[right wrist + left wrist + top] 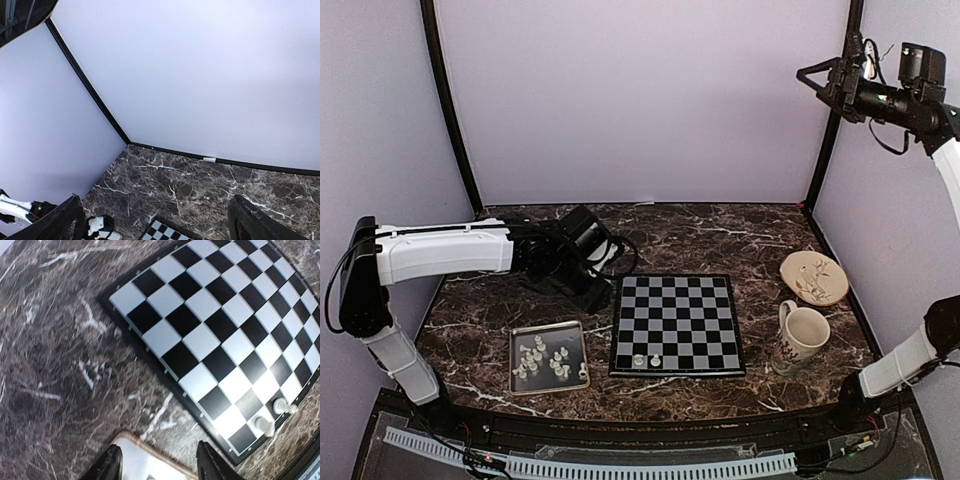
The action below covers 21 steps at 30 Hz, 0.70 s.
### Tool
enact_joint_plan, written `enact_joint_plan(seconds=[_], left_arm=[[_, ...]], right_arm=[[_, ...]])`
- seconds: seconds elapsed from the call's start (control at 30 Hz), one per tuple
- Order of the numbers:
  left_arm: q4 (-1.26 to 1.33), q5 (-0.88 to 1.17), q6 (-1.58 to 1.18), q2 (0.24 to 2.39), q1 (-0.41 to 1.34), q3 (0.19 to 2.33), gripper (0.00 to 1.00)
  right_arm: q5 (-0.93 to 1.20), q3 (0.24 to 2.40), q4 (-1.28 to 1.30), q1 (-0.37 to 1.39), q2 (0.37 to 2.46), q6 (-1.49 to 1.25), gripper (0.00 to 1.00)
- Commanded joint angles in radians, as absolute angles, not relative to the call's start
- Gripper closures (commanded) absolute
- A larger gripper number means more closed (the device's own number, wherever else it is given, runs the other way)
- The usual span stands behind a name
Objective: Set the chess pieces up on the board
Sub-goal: Pick up the queen from the storage box.
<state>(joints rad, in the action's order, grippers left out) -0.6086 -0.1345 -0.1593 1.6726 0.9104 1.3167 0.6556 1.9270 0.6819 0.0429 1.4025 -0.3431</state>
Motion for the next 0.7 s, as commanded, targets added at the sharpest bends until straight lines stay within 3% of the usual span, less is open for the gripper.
enact_joint_plan(seconds=[0.0, 0.17, 0.67], left_arm=[[-0.805, -0.163, -0.273, 1.555, 0.892, 1.235, 0.47], [-0.885, -0.197, -0.330, 1.478, 0.876, 1.163, 0.48], [-0.810, -0.236, -0.302, 1.489, 0.847, 1.121, 0.50]], right_arm=[[0.731, 2.040, 0.693, 0.041, 1.413, -0.502, 0.00], [0.934, 2.012, 0.567, 0.041, 1.458, -0.671, 0.00], [1.001, 1.932, 0.393, -0.055, 1.426, -0.842, 0.00]])
